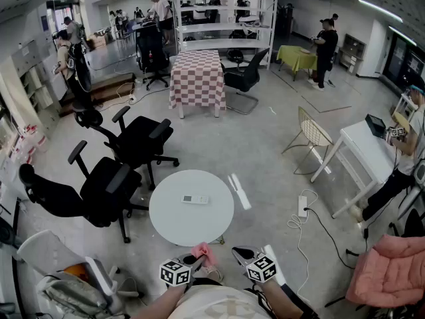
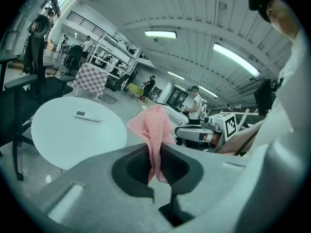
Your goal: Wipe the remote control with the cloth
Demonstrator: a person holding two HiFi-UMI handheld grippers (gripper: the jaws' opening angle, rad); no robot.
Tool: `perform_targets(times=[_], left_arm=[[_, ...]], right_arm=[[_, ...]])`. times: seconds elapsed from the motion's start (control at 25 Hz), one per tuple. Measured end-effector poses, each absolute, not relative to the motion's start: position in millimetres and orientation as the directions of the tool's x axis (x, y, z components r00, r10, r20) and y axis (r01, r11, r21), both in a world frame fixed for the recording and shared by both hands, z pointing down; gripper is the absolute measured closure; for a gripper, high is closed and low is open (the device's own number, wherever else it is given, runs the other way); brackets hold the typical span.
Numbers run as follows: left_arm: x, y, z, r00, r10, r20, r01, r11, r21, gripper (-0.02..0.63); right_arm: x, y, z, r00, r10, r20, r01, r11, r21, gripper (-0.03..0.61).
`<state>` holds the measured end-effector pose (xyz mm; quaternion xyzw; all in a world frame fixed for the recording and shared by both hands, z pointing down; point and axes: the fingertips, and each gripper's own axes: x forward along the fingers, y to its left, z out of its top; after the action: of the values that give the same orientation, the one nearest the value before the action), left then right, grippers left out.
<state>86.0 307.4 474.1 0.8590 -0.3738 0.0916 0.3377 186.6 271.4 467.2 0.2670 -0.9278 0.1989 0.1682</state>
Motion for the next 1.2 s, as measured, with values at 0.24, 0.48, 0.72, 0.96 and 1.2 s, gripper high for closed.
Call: perform_targets(times=[0.24, 0.48, 0.72, 0.96, 1.2], left_arm=[[70.4, 296.5, 467.5, 0.690, -0.600, 0.405, -0.718, -0.491, 0.494, 0.594], [64.8, 292.7, 465.0, 0.674, -0.617, 0.405, -0.730, -0.478, 0.488, 0.594], [45.3, 275.9, 463.0, 0.654, -0.636, 0.410, -0.748, -0.460, 0.479, 0.594], [11.9, 236.9, 457.4, 0.626, -0.673, 0.395, -0.768, -0.444, 0.462, 0.594], [-18.0, 190.3, 455.9, 0.620, -0.687, 0.379, -0.769, -0.436, 0.467, 0.594]], right_arm=[[184.8, 260.3, 461.6, -0.792, -0.465, 0.396, -0.585, 0.764, -0.272, 0.571], [187.9, 250.6, 461.9, -0.785, -0.482, 0.389, -0.599, 0.750, -0.280, 0.571], [177.4, 223.1, 460.1, -0.789, -0.476, 0.387, -0.593, 0.756, -0.278, 0.571], [156.6, 176.0, 455.7, -0.787, -0.483, 0.384, -0.594, 0.761, -0.261, 0.571], [131.0, 129.4, 446.0, -0.780, -0.489, 0.390, -0.599, 0.763, -0.242, 0.571]])
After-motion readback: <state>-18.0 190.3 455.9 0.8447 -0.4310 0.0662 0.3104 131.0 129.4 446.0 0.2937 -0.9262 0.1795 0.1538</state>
